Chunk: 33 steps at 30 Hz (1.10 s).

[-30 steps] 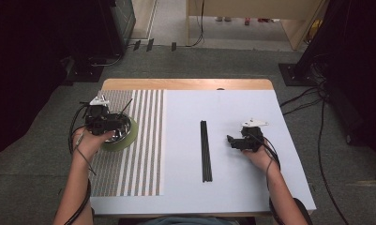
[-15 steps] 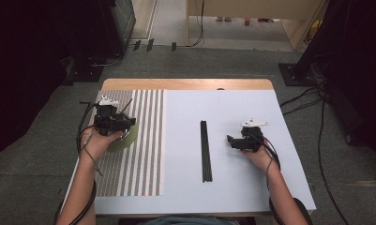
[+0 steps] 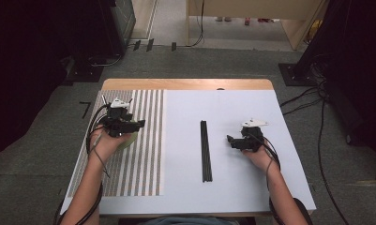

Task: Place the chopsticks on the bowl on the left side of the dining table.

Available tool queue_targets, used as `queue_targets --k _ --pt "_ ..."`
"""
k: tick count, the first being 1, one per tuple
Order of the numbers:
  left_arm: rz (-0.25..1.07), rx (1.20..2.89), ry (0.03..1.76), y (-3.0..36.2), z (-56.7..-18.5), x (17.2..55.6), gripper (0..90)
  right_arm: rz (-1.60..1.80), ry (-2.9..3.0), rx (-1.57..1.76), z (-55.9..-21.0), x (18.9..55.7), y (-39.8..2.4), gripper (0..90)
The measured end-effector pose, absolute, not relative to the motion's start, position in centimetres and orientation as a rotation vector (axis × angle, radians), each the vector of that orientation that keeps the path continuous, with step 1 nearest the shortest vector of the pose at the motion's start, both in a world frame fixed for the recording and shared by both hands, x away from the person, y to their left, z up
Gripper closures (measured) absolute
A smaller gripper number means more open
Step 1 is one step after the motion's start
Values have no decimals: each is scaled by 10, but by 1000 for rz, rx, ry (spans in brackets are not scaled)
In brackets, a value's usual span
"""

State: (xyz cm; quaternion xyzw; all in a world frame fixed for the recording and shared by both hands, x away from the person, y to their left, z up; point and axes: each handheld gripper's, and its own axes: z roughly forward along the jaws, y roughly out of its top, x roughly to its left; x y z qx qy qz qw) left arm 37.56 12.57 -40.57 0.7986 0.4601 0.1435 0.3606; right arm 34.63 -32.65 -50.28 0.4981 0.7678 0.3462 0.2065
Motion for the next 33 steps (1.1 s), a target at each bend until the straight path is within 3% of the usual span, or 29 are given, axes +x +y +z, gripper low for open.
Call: queue_targets --k 33 --pt "388 2088 1112 81 -423 364 356 964 2139 1386 -503 346 -326 175"
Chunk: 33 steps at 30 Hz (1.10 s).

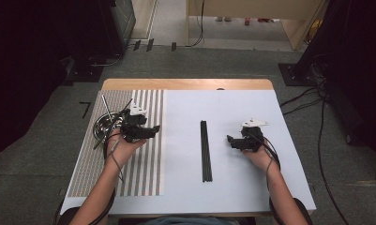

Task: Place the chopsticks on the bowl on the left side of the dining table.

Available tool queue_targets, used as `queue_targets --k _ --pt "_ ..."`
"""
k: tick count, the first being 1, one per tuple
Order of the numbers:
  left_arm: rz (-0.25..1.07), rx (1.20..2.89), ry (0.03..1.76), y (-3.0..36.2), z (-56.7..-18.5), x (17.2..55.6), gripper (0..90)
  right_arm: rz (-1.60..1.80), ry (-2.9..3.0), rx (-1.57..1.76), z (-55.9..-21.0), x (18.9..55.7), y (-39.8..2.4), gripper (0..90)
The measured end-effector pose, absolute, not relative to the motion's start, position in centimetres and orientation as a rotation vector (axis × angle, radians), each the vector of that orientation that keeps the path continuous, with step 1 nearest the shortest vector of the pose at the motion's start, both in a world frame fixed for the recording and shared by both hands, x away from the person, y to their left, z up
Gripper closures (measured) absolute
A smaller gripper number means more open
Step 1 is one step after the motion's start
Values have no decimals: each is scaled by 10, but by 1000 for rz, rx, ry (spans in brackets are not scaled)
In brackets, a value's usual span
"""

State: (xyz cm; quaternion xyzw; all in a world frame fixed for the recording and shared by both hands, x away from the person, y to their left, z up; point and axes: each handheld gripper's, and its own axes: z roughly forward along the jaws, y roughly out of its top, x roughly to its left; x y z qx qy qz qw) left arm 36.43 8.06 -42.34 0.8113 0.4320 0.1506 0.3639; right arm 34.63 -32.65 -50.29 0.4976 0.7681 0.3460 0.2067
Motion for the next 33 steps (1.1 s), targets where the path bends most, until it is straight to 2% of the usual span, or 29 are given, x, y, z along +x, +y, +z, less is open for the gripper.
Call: queue_targets --k 33 --pt "370 2134 1028 35 -442 350 340 963 2140 1383 -503 346 -326 175"
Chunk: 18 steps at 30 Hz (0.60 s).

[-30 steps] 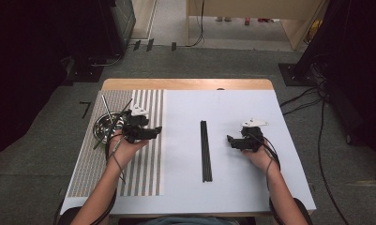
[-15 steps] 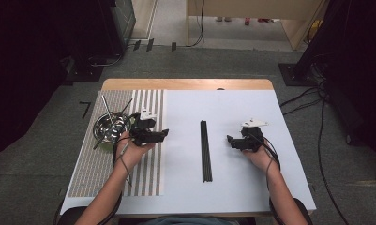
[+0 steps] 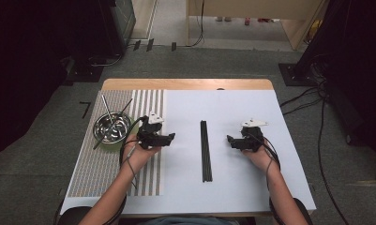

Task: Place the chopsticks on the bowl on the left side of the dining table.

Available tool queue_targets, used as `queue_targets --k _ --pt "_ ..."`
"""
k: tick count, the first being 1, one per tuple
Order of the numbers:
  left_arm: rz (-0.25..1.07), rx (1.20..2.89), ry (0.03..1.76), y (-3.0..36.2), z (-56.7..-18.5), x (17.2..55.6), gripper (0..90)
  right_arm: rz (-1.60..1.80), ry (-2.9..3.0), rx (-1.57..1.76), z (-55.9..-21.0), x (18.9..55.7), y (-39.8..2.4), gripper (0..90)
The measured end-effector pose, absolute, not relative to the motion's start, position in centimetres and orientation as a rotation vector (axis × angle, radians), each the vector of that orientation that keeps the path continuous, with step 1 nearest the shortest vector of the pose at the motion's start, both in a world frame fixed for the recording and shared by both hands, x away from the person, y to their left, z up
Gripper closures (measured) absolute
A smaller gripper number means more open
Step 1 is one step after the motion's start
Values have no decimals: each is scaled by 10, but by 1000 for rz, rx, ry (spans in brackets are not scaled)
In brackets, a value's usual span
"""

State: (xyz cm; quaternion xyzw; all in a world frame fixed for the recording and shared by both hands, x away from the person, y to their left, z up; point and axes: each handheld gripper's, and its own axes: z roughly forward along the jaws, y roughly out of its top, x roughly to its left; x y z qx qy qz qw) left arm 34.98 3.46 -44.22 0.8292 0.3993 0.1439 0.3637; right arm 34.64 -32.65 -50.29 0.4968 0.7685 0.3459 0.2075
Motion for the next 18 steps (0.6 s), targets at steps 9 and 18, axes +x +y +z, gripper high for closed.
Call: queue_targets --k 9,18 --pt "347 2126 1034 25 -445 347 339 963 2140 1382 -503 346 -327 176" --pt "350 2154 1003 14 -451 343 337 963 2140 1383 -503 346 -326 175"
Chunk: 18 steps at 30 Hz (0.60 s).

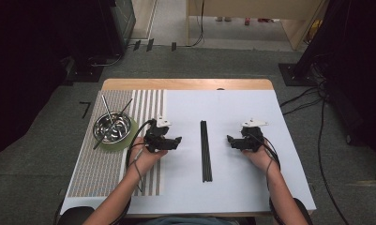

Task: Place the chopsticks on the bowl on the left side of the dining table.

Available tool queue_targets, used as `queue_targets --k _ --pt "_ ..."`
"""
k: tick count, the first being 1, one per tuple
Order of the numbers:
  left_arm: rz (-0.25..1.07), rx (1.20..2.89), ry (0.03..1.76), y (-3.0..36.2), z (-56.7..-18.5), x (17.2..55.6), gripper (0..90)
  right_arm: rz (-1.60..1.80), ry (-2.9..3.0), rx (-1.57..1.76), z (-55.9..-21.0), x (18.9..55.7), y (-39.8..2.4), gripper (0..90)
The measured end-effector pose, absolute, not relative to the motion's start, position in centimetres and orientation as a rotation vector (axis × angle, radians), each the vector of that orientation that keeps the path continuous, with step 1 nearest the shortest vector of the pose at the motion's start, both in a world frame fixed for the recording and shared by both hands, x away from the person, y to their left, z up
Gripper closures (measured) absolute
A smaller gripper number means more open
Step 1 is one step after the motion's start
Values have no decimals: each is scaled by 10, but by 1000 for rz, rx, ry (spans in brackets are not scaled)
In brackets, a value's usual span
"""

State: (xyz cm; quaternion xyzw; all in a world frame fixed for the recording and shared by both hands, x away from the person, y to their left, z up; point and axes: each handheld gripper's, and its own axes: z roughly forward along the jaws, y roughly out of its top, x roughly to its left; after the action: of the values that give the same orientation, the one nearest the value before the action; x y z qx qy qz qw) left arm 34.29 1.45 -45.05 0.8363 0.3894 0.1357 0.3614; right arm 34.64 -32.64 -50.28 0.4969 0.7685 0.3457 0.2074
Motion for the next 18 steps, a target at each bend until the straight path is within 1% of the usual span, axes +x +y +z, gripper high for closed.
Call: queue_targets --k 18 --pt "350 2154 962 -3 -457 334 330 964 2140 1382 -503 346 -326 175"
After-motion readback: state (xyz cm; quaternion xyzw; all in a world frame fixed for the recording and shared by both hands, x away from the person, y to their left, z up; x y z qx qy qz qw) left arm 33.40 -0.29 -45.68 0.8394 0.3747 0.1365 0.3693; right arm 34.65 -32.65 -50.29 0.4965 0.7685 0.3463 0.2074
